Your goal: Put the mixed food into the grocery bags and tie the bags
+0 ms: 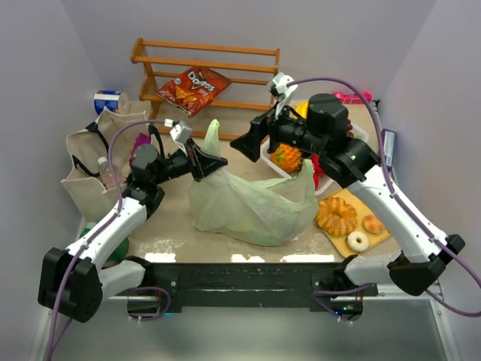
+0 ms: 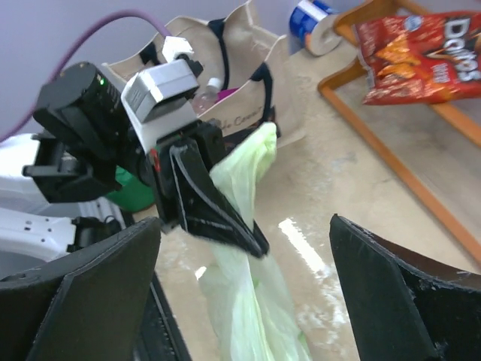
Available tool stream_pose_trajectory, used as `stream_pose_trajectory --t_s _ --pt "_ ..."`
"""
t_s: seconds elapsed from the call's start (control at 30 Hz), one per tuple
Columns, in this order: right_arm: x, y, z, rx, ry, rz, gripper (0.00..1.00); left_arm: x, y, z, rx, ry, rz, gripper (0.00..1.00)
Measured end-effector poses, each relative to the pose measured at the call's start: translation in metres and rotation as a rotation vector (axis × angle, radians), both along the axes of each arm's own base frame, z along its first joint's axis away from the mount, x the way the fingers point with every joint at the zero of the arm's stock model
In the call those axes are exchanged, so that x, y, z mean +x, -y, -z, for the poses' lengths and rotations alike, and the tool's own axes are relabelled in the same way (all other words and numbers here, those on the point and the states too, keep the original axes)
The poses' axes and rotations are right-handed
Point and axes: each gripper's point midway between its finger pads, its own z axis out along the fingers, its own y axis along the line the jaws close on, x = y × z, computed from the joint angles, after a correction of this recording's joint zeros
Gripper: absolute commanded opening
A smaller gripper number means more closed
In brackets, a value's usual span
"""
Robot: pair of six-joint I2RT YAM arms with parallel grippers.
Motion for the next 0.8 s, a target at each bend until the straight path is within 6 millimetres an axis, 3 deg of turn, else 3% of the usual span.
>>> stream_pose_trajectory --t_s 0.2,0.33,0.5,0.8 --pt "0.013 0.044 -0.02 -0.008 0.114 0.022 0.99 0.033 -0.037 0.013 0.063 -0.101 -0.102 0.0" --pt "0.015 0.059 -0.018 -0.037 0.165 -0.018 0.99 0.044 -0.051 0.029 0.099 -0.164 -0.119 0.0" --pt "-0.007 0.062 -0.002 -0.051 0.171 -0.13 0.99 0.048 -0.058 0.047 0.125 -0.222 -0.114 0.0" --pt "-0.054 0.067 0.016 -0.016 0.145 -0.24 0.99 0.05 -0.065 0.048 0.121 -0.229 -0.116 0.0"
